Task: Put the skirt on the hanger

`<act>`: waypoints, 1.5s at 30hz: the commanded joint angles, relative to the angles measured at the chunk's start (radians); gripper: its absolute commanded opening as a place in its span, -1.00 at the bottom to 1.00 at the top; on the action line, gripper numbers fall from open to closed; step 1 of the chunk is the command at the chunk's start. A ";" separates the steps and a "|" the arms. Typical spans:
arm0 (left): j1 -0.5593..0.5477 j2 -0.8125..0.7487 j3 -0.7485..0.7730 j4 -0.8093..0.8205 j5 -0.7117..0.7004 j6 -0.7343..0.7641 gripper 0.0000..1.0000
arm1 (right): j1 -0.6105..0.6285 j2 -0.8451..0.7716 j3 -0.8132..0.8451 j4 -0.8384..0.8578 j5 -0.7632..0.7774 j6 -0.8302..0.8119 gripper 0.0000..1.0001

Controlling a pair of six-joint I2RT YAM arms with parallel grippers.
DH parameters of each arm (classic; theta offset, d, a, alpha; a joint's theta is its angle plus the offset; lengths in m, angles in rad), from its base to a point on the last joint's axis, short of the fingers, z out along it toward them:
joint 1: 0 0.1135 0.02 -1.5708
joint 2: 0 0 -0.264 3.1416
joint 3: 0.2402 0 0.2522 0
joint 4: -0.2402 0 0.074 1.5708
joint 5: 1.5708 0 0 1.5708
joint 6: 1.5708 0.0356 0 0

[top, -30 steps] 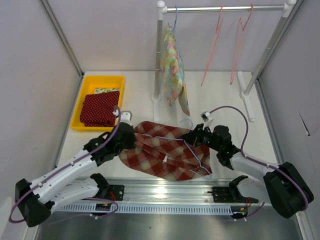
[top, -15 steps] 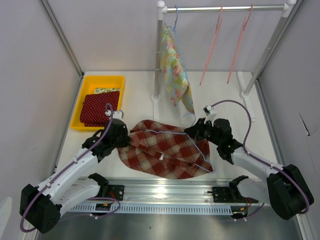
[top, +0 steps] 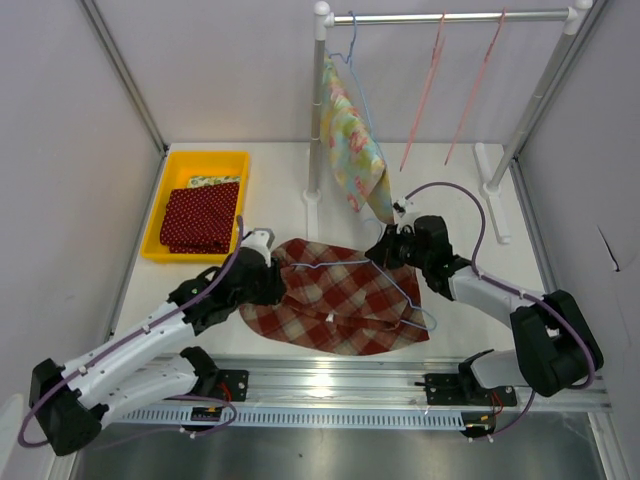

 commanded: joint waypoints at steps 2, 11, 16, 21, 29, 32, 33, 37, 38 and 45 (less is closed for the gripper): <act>-0.204 0.039 0.127 0.037 -0.151 -0.018 -0.12 | -0.037 0.032 0.028 0.024 -0.049 -0.054 -1.00; -0.428 0.376 0.222 0.351 -0.208 -0.041 -0.28 | -0.071 0.052 0.009 0.161 -0.152 -0.051 -1.00; -0.451 0.594 0.292 0.526 -0.231 -0.042 -0.38 | -0.078 0.107 0.054 0.164 -0.178 -0.047 -1.00; -0.462 0.769 0.397 0.622 -0.190 -0.034 -0.43 | -0.078 0.146 0.052 0.199 -0.176 -0.036 -1.00; -0.543 0.945 0.493 0.588 -0.135 -0.088 -0.82 | -0.080 0.172 0.080 0.184 -0.147 -0.043 -1.00; -0.569 0.947 0.457 0.606 -0.119 -0.110 -0.95 | -0.080 0.175 0.094 0.167 -0.137 -0.056 -1.00; -0.586 0.945 0.453 0.602 -0.121 -0.113 -0.97 | -0.080 0.176 0.097 0.164 -0.133 -0.062 -1.00; -0.618 0.968 0.462 0.570 -0.119 -0.134 -1.00 | -0.083 0.189 0.118 0.156 -0.132 -0.068 -1.00; -0.621 0.976 0.465 0.568 -0.112 -0.143 -1.00 | -0.084 0.192 0.127 0.156 -0.130 -0.068 -1.00; -0.629 1.008 0.465 0.559 -0.102 -0.151 -1.00 | -0.086 0.210 0.170 0.127 -0.121 -0.088 -1.00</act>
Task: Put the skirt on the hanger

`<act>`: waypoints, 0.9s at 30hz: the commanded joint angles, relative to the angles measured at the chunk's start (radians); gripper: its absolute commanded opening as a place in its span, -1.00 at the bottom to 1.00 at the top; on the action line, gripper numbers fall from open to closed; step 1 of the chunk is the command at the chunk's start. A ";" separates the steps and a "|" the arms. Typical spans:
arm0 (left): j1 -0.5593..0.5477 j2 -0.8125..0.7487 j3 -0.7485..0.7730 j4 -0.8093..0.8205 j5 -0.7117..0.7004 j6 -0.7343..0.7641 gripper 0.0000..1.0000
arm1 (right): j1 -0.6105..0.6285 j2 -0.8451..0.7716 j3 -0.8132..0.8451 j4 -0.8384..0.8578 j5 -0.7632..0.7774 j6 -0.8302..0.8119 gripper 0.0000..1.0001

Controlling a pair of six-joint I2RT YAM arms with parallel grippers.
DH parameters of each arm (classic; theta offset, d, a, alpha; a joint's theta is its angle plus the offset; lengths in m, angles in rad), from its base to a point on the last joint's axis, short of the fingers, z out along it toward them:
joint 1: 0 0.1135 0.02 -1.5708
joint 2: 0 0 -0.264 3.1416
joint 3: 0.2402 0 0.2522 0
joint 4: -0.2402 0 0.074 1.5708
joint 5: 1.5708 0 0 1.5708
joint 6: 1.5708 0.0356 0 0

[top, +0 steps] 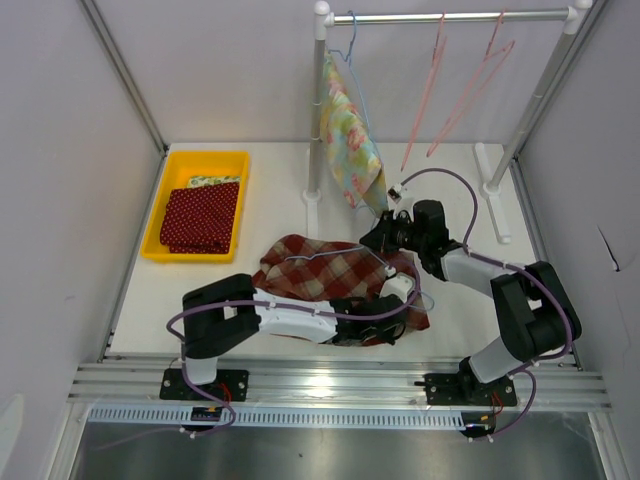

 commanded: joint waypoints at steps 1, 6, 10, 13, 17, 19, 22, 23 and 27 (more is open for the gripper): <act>-0.004 0.013 0.015 0.004 0.004 -0.026 -1.00 | -0.010 0.015 0.055 0.017 0.053 -0.057 -1.00; -0.033 -0.049 -0.026 0.031 -0.058 -0.008 -0.83 | -0.009 0.029 0.065 0.011 0.044 -0.053 -1.00; -0.065 -0.106 -0.005 0.011 -0.117 0.061 -0.16 | -0.006 0.028 0.052 0.014 0.045 -0.048 -1.00; -0.111 -0.115 0.035 -0.035 -0.153 0.127 -0.03 | -0.006 0.020 0.049 0.010 0.050 -0.050 -1.00; -0.159 -0.073 0.136 -0.137 -0.288 0.186 0.15 | -0.006 0.018 0.060 -0.006 0.052 -0.059 -1.00; -0.161 -0.014 0.228 -0.246 -0.369 0.183 0.17 | -0.006 0.018 0.071 -0.012 0.052 -0.061 -1.00; -0.159 0.058 0.302 -0.355 -0.442 0.192 0.22 | -0.006 0.014 0.080 -0.025 0.050 -0.065 -1.00; -0.156 0.070 0.328 -0.363 -0.471 0.204 0.24 | -0.006 0.012 0.083 -0.032 0.049 -0.065 -1.00; -0.133 0.136 0.373 -0.396 -0.477 0.239 0.25 | -0.006 0.012 0.094 -0.041 0.039 -0.065 -1.00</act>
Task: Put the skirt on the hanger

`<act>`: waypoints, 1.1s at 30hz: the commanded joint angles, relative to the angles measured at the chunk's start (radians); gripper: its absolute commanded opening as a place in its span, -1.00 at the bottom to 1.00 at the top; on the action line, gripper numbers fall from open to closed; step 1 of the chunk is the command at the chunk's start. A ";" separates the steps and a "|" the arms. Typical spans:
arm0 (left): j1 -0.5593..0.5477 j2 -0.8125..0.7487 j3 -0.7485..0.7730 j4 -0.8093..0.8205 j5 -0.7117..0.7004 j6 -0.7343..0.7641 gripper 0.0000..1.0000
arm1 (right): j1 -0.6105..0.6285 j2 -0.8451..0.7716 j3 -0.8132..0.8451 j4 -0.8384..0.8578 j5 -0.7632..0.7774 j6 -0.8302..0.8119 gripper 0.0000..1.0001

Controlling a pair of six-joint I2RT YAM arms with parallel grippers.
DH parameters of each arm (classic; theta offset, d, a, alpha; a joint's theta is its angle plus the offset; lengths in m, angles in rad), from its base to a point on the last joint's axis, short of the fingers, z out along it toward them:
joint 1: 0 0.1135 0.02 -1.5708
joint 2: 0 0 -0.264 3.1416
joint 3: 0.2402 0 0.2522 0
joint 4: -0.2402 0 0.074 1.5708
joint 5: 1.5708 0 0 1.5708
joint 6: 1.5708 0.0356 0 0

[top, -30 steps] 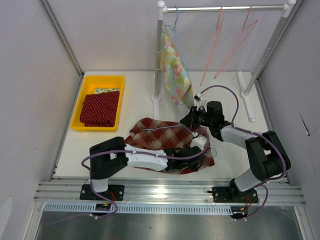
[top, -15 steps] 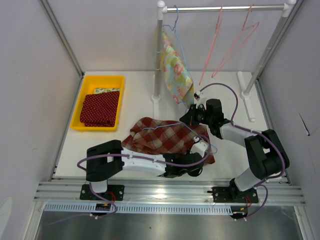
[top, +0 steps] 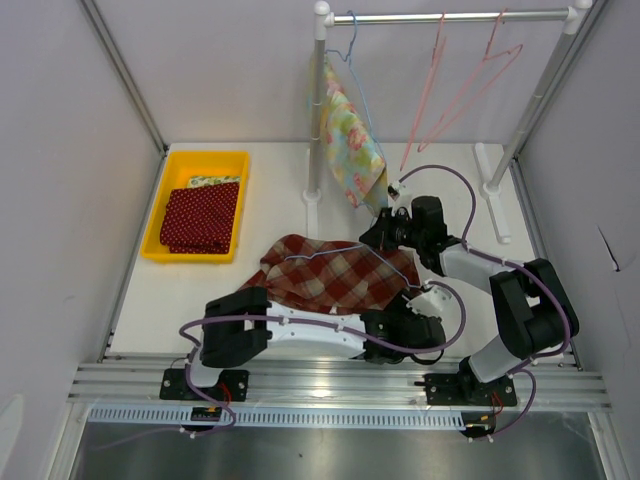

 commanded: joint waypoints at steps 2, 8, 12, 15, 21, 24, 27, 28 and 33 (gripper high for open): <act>0.034 0.068 0.070 -0.123 -0.101 0.034 0.25 | -0.006 -0.006 0.051 0.003 0.029 -0.044 -1.00; 0.046 0.097 0.069 -0.100 -0.115 0.077 0.25 | -0.007 -0.001 0.059 -0.005 0.019 -0.044 -1.00; 0.046 0.116 0.084 -0.085 -0.129 0.102 0.25 | -0.006 -0.004 0.059 -0.003 0.018 -0.038 -1.00; 0.046 0.122 0.084 -0.070 -0.123 0.112 0.21 | -0.007 -0.001 0.062 -0.002 0.016 -0.036 -1.00; 0.046 0.129 0.083 -0.048 -0.095 0.122 -0.42 | -0.009 0.014 0.074 -0.002 0.010 -0.039 -1.00; 0.045 0.114 0.072 -0.034 -0.084 0.122 -0.92 | -0.010 0.020 0.077 0.001 0.004 -0.044 -1.00; 0.034 0.077 0.032 -0.008 -0.061 0.123 -1.00 | -0.015 0.028 0.080 0.005 -0.008 -0.045 -1.00; 0.031 0.047 0.025 0.007 -0.049 0.122 -1.00 | -0.017 0.031 0.080 0.011 -0.011 -0.045 -1.00; 0.004 -0.039 -0.046 0.027 0.055 0.083 -1.00 | -0.018 0.037 0.070 0.029 -0.016 -0.051 -1.00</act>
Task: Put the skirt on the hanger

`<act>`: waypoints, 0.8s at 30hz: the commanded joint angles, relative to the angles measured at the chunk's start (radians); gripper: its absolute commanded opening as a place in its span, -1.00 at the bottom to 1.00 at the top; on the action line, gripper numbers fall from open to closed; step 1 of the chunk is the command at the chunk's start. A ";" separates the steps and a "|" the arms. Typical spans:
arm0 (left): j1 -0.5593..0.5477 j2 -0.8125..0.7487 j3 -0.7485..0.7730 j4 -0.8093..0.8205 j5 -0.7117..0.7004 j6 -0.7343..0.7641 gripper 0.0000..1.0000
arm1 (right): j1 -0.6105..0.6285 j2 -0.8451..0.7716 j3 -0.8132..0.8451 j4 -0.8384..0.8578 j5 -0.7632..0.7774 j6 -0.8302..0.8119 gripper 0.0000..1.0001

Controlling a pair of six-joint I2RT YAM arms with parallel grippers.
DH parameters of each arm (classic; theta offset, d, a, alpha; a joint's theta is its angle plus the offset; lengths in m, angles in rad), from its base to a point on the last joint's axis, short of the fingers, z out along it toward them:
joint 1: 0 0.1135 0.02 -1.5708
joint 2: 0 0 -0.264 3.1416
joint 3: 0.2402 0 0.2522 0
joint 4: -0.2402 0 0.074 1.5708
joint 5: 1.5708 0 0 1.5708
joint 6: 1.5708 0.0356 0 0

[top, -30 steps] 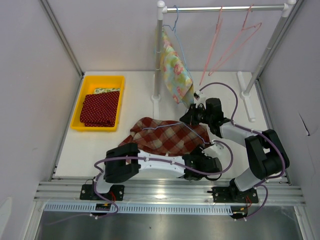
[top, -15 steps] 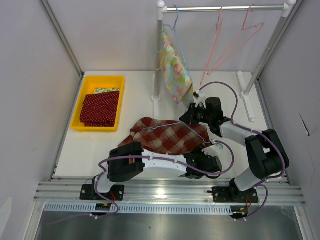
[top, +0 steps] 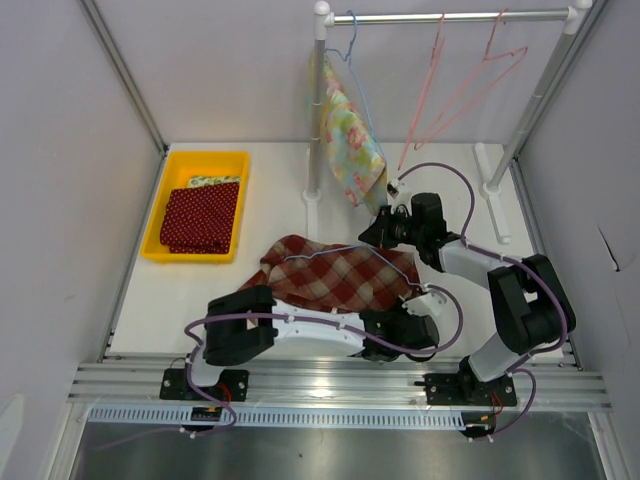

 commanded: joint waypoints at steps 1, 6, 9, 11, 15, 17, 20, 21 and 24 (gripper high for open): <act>-0.037 -0.134 -0.041 0.062 0.082 -0.036 -1.00 | -0.009 0.012 0.027 0.058 0.020 -0.045 -1.00; -0.071 -0.197 -0.113 0.064 0.171 -0.092 -1.00 | -0.017 0.017 -0.011 0.123 -0.003 -0.023 -1.00; -0.085 -0.223 -0.151 0.072 0.231 -0.117 -1.00 | -0.019 0.014 -0.031 0.168 -0.027 0.004 -1.00; -0.103 -0.240 -0.168 0.079 0.243 -0.128 -1.00 | -0.019 0.008 -0.048 0.215 -0.034 0.035 -1.00; -0.134 -0.252 -0.168 0.076 0.280 -0.122 -1.00 | -0.019 0.007 -0.079 0.263 -0.034 0.061 -1.00; -0.152 -0.257 -0.170 0.084 0.317 -0.122 -1.00 | -0.020 0.017 -0.094 0.303 -0.052 0.087 -1.00; -0.180 -0.266 -0.173 0.096 0.337 -0.123 -1.00 | -0.019 0.023 -0.117 0.364 -0.058 0.118 -1.00; -0.183 -0.269 -0.175 0.093 0.337 -0.128 -1.00 | -0.019 0.026 -0.122 0.374 -0.058 0.135 -1.00; -0.189 -0.283 -0.187 0.090 0.336 -0.143 -1.00 | -0.014 0.020 -0.126 0.366 -0.020 0.129 -1.00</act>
